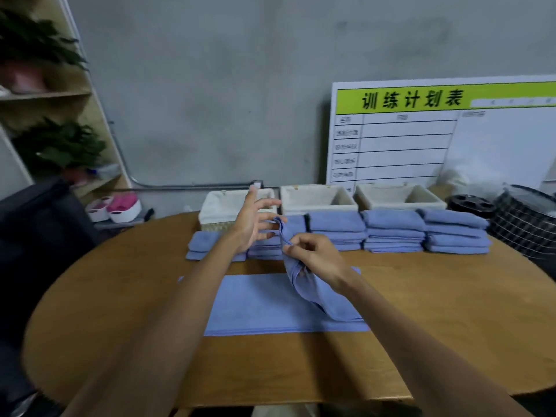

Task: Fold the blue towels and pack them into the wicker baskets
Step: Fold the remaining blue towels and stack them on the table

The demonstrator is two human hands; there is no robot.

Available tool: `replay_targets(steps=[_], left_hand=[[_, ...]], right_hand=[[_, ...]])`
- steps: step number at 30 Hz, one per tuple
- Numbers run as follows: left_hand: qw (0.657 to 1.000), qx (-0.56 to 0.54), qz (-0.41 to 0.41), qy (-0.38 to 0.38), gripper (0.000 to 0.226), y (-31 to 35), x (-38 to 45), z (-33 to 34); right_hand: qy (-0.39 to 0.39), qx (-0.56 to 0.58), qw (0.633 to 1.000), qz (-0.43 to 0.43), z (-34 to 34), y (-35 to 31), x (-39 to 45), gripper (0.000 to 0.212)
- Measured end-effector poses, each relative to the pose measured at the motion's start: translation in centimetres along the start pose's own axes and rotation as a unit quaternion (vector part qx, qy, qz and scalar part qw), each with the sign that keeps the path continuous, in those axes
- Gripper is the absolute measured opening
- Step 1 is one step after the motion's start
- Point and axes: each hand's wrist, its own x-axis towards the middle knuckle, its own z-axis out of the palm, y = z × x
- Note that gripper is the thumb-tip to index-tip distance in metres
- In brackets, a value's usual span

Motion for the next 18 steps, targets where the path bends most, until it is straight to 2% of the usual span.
replay_targets(steps=[5, 12, 16, 18], left_hand=[[0.999, 0.004, 0.001, 0.035, 0.084, 0.2, -2.1, -6.7], [0.997, 0.015, 0.011, 0.081, 0.078, -0.9, -4.6, -13.6], [0.989, 0.073, -0.003, 0.126, 0.078, -3.6, -4.8, -16.5], [0.977, 0.145, -0.001, 0.157, 0.072, -5.7, -5.0, -17.5]], right_hand=[[-0.035, -0.016, 0.999, -0.007, 6.1, -0.9, 1.8, 0.028], [-0.092, 0.021, 0.996, -0.001, 13.5, -1.4, 3.8, 0.019], [-0.125, -0.011, 0.992, 0.014, 16.8, 0.7, 4.9, 0.025], [-0.170, -0.040, 0.984, 0.022, 18.0, 2.1, 4.7, 0.034]])
